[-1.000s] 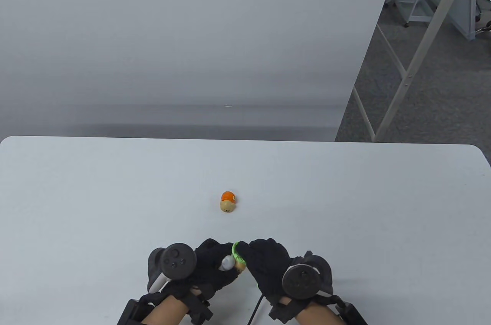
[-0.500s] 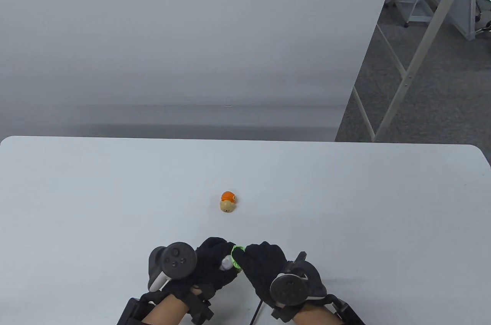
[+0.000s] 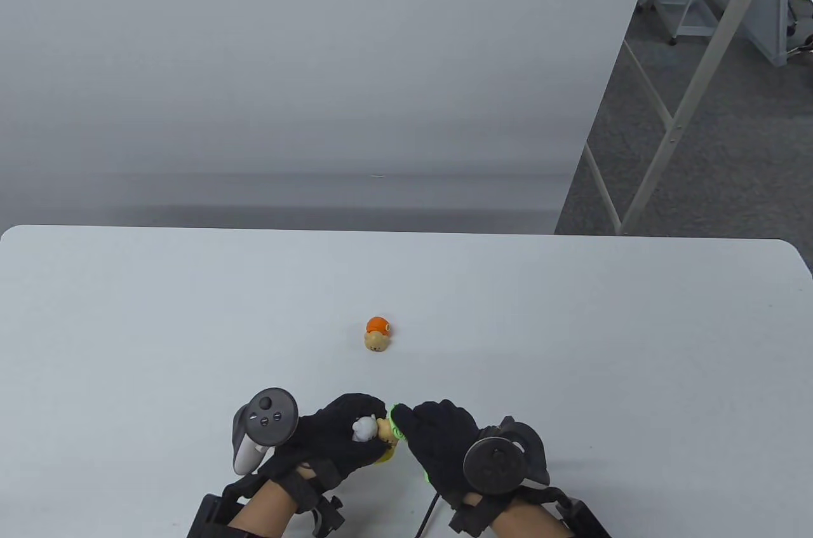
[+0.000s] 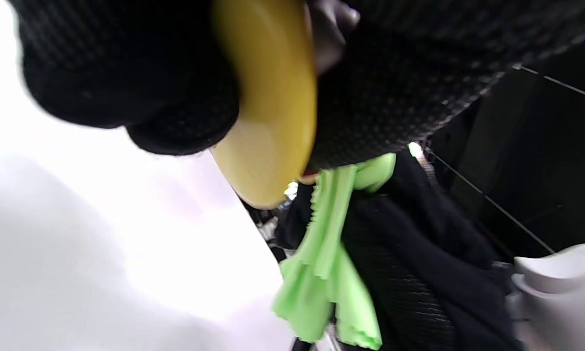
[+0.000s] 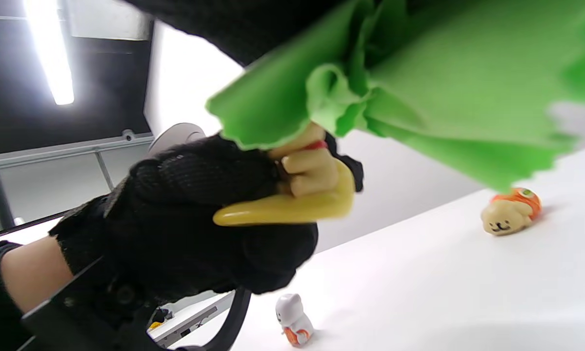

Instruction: Dust the small ornaments

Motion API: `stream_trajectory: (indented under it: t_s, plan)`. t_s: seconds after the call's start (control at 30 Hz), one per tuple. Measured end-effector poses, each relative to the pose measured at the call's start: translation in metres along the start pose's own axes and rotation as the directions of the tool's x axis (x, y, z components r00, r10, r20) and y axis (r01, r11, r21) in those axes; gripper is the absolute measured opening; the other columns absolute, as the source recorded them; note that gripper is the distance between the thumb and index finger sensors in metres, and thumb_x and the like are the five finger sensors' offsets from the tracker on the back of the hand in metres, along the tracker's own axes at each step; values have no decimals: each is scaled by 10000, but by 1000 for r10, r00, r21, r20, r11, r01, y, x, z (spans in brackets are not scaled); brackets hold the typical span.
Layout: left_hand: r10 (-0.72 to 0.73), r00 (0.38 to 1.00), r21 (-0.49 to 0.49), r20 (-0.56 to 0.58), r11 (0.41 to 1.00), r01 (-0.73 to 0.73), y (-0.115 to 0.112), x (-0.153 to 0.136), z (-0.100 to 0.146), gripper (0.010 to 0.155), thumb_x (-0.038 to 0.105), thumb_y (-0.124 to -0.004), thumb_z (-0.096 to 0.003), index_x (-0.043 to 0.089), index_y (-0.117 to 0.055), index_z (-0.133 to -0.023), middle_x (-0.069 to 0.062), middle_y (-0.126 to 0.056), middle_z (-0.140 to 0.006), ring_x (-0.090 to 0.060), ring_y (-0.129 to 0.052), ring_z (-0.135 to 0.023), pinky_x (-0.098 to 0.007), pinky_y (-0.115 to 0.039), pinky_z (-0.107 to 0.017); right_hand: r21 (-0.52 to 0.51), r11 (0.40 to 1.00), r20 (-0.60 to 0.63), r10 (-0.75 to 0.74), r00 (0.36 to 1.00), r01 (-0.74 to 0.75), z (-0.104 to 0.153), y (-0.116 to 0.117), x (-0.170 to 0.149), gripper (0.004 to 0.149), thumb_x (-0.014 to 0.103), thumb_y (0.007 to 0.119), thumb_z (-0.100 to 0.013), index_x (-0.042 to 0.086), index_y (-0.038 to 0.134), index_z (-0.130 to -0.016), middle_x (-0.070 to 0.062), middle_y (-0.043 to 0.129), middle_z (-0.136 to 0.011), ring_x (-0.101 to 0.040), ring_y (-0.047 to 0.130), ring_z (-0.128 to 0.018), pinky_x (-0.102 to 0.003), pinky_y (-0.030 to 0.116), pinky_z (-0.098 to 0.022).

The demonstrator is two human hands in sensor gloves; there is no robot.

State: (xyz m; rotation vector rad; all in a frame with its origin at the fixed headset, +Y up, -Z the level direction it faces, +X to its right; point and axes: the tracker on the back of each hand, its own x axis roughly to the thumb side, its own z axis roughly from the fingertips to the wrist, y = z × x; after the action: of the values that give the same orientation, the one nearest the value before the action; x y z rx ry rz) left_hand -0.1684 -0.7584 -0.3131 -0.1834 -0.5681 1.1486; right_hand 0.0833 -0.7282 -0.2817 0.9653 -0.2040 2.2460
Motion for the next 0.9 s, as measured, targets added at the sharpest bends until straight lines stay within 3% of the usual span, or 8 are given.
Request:
stream_trajectory:
  t_s: [0.07,0.17,0.23,0.4,0.6,0.73,0.83,0.9]
  plan:
    - [35,999,-35,18,999,-35,-1,-2,-1,656,351,-963,-495,110,-629,-1004,-248,-664,-1086,-321,-1074,-474,-422,-998,-264,-36,994,-57,-106,993,104,1,2,-7,442,130,800,-541,13,734,-962,-388,871,-779,-500,930,-545,-736,778,-478]
    - [202,978,-103,56,975,-195,-11,-3,-3,666,346,-927,-531,115,-554,-1032,-248,-620,-1118,-319,-1059,-519,-419,-986,-291,-118,901,-188,-433,882,417,0,13,-16,450,113,798,-542,-16,719,-966,-410,858,-776,-520,918,-542,-750,763,-473]
    - [196,979,-55,60,980,-193,-14,-2,-3,675,341,-919,-534,116,-534,-1041,-263,-605,-1120,-328,-1061,-532,-423,-988,-295,-191,867,-221,-496,840,461,1,15,-20,452,112,793,-542,-12,713,-969,-417,853,-770,-518,915,-534,-749,765,-464]
    - [198,979,155,41,967,-202,-10,-3,2,788,327,-895,-559,106,-432,-1156,-287,-593,-1121,-347,-1068,-525,-428,-1001,-283,-166,903,-230,-427,875,397,-1,17,-10,473,106,791,-539,-84,671,-954,-425,860,-752,-511,927,-514,-743,783,-444]
    - [191,979,39,75,980,-194,-12,5,-3,762,298,-916,-550,105,-489,-1150,-306,-537,-1141,-386,-1043,-550,-459,-978,-299,-217,883,-289,-465,837,415,-7,15,-19,460,105,793,-540,-65,692,-956,-430,855,-745,-516,920,-506,-748,774,-438]
    - [105,994,183,22,977,-107,-12,5,-2,779,301,-883,-557,35,-443,-1142,-351,-514,-1112,-392,-1031,-552,-468,-972,-307,-189,896,-294,-442,847,402,-6,22,-10,484,114,786,-545,-109,649,-952,-430,857,-740,-507,929,-499,-740,788,-425]
    - [235,969,-41,76,972,-232,-19,6,-4,900,439,-790,-597,-20,-254,-1156,-424,-214,-1137,-573,-857,-810,-585,-897,-475,-236,868,-336,-495,801,437,-4,22,-20,490,117,779,-550,-115,638,-958,-434,844,-744,-510,919,-505,-742,780,-428]
    - [425,903,-178,52,894,-411,-23,7,-7,821,349,-710,-622,-14,-196,-1149,-416,-15,-1112,-715,-658,-895,-688,-789,-557,-267,838,-361,-545,757,476,-1,22,-26,481,116,782,-548,-102,656,-957,-432,845,-741,-510,918,-503,-742,778,-427]
